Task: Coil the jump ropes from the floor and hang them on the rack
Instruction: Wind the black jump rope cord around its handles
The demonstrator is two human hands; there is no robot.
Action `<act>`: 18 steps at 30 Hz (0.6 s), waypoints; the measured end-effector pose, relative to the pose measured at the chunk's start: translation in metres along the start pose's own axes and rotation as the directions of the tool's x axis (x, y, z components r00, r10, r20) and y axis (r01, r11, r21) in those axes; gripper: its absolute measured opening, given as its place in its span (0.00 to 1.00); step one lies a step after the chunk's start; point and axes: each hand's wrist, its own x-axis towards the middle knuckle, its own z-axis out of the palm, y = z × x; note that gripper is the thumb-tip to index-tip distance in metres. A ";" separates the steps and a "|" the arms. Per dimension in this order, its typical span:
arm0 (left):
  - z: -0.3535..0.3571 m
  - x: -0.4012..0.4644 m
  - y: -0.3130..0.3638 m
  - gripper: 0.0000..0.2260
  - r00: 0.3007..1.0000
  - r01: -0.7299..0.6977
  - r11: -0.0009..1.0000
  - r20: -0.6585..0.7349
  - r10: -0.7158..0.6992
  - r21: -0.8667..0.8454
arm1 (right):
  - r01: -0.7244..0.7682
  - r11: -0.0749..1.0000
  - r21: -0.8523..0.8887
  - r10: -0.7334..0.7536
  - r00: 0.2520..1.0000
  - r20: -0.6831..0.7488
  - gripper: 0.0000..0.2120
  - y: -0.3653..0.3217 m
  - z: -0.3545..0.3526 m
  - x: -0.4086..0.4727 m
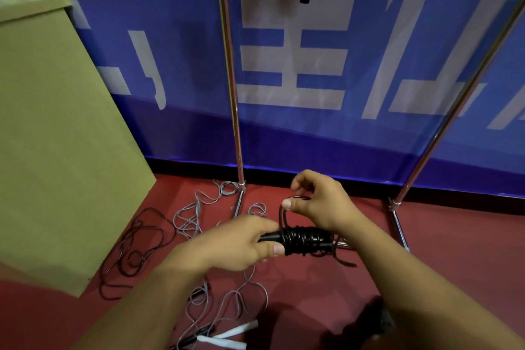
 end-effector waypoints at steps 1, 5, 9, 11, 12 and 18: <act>-0.003 -0.002 -0.001 0.08 1.000 -0.013 0.996 0.008 0.013 -0.083 | -0.028 0.996 0.081 0.024 0.999 0.039 0.13 -0.001 -0.002 0.001; -0.011 -0.007 -0.003 0.10 0.991 -0.119 0.945 0.021 0.132 -0.305 | -0.146 0.909 0.392 0.046 0.966 0.253 0.07 0.002 -0.008 0.001; -0.014 -0.007 -0.008 0.26 0.973 -0.228 0.822 -0.141 0.181 -0.522 | -0.187 0.891 0.413 0.054 0.948 0.313 0.06 0.001 -0.006 0.002; -0.015 -0.004 -0.009 0.21 0.959 -0.238 0.793 -0.263 0.102 -0.561 | -0.225 0.880 0.419 0.112 0.954 0.276 0.07 -0.001 0.001 0.003; -0.015 -0.002 -0.009 0.17 0.945 -0.235 0.786 -0.323 0.048 -0.572 | -0.245 0.873 0.421 0.132 0.951 0.279 0.08 -0.002 0.003 0.002; -0.022 0.004 -0.031 0.12 0.761 -0.022 0.924 -0.606 -0.232 -0.381 | -0.302 0.873 0.382 0.123 0.895 0.428 0.05 -0.010 0.007 -0.010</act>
